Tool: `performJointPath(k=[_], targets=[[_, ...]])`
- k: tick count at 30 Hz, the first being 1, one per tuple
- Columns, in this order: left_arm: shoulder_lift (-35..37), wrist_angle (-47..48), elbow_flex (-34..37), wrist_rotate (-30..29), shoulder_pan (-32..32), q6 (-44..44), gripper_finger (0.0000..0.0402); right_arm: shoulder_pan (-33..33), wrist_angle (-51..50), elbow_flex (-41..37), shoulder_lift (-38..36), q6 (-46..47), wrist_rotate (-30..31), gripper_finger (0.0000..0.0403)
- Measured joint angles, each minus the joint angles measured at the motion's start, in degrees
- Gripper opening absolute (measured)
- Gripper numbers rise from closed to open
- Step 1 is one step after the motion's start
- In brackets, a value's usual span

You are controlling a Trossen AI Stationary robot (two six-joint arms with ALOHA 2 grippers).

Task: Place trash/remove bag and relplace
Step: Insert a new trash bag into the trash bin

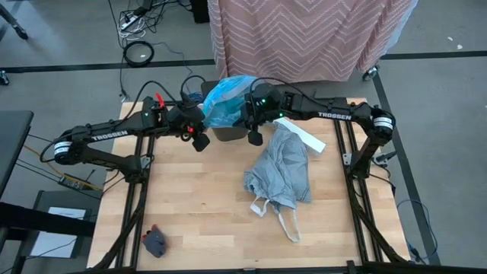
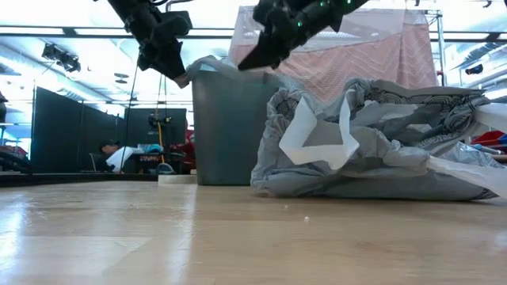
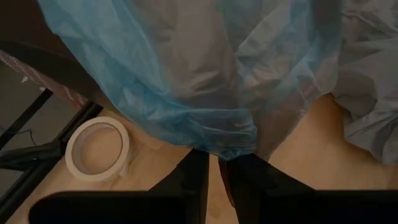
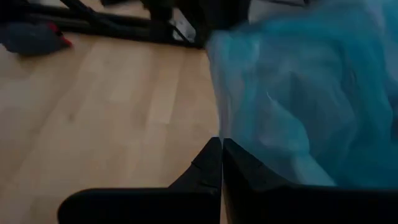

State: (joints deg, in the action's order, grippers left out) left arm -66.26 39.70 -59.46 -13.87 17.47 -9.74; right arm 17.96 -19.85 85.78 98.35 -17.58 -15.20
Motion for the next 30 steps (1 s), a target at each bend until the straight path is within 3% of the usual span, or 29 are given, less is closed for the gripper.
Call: performJointPath(k=[7, 21, 30], targets=[[0.3, -2.6, 0.0, 0.0, 0.0, -2.7, 0.0062, 0.6, 3.0, -2.5, 0.0, 0.0, 4.1, 0.0006], [6.8, -5.1, 0.0, -1.9, 0.1, -5.6, 0.0062, 1.3, 10.4, -9.3, 0.0, 3.5, 4.2, 0.0003], [6.8, -9.7, 0.0, -2.4, 0.1, -7.4, 0.0062, 1.6, 10.8, -9.6, 0.0, 3.6, 5.0, 0.0003]])
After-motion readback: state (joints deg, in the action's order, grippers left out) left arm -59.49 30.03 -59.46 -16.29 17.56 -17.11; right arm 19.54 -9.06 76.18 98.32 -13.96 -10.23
